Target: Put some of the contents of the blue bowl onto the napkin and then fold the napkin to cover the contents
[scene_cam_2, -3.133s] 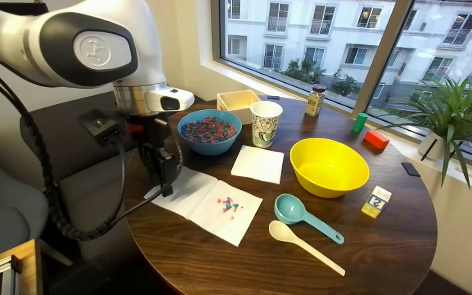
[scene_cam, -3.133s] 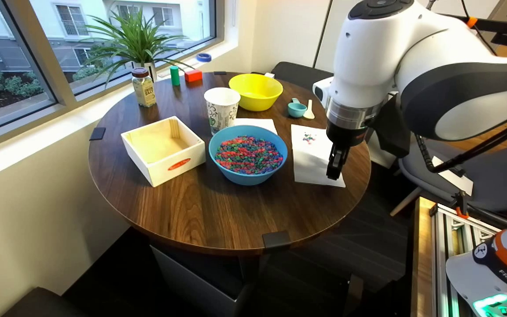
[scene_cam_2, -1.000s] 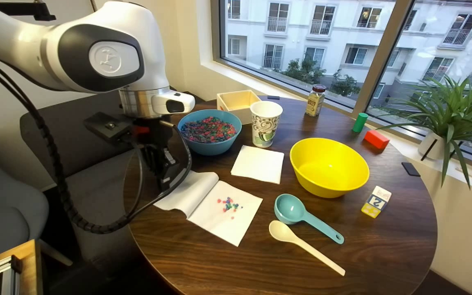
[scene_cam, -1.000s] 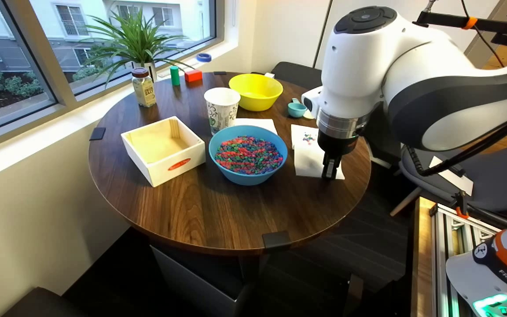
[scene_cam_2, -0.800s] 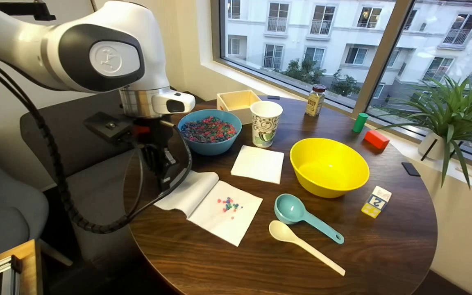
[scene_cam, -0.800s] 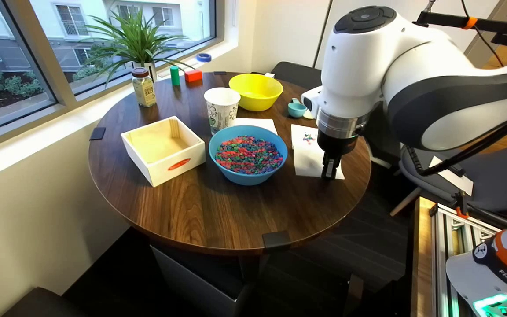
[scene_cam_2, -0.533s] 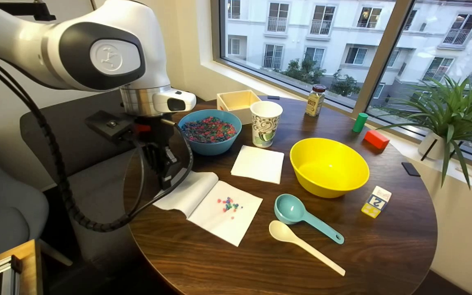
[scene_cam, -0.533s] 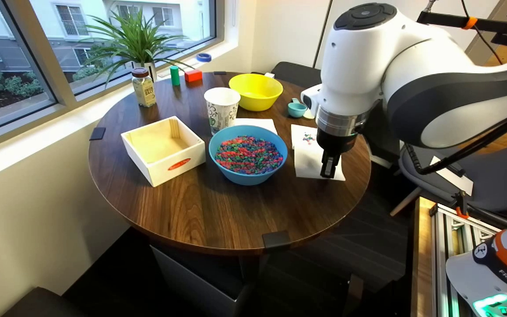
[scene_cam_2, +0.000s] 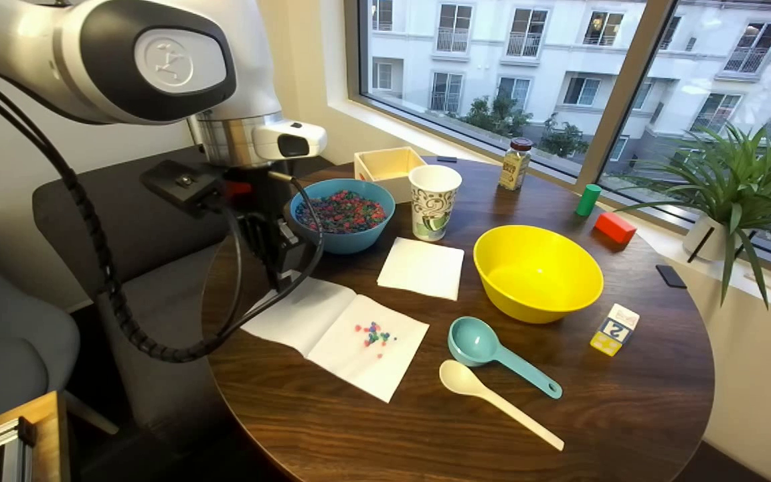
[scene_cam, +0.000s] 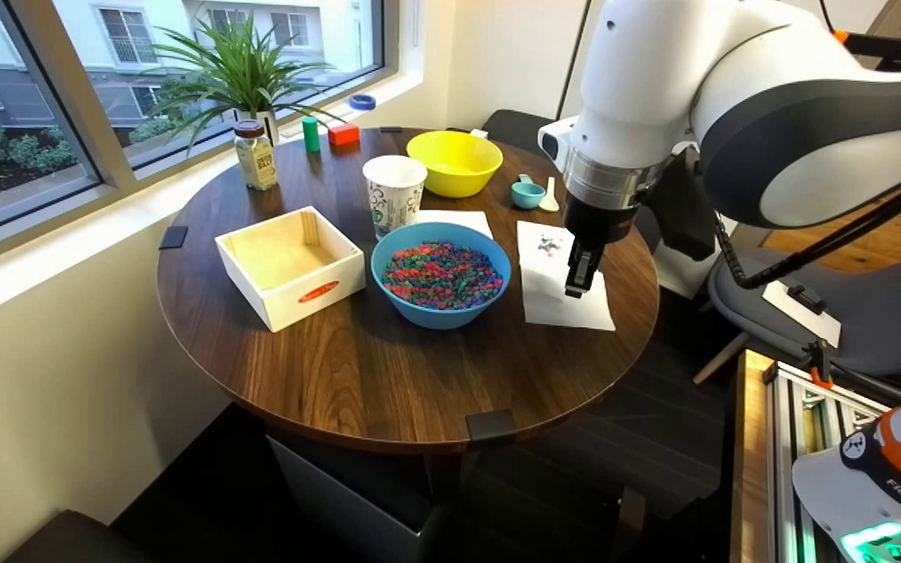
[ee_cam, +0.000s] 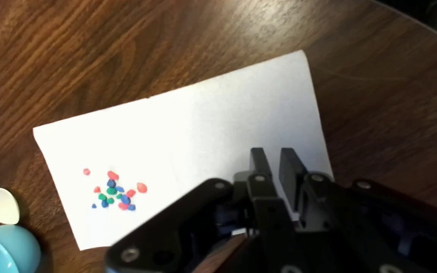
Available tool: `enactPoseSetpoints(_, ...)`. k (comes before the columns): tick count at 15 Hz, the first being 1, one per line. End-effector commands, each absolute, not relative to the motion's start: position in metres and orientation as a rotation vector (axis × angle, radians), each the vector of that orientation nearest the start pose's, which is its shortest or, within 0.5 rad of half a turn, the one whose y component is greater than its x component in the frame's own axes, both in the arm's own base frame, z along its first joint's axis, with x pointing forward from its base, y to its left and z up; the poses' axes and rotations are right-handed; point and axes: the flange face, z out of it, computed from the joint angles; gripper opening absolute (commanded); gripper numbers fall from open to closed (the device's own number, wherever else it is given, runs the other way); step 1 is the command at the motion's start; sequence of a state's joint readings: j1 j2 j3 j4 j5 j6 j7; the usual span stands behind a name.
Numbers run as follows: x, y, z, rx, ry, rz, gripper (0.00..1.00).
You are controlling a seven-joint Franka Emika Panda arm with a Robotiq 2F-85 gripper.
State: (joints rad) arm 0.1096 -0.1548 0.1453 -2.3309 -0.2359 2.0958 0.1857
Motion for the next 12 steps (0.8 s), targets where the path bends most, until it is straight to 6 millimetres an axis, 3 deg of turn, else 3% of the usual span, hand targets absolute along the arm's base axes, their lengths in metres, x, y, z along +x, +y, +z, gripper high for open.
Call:
enactPoseSetpoints(1,0.463,0.116,0.384,-3.323,-0.379,0.072,0.49)
enactPoseSetpoints(8,0.465,0.12,0.366,-3.285,-0.409,0.146,0.99)
enactPoseSetpoints(12,0.466,0.119,0.357,-3.273,-0.409,0.183,0.99)
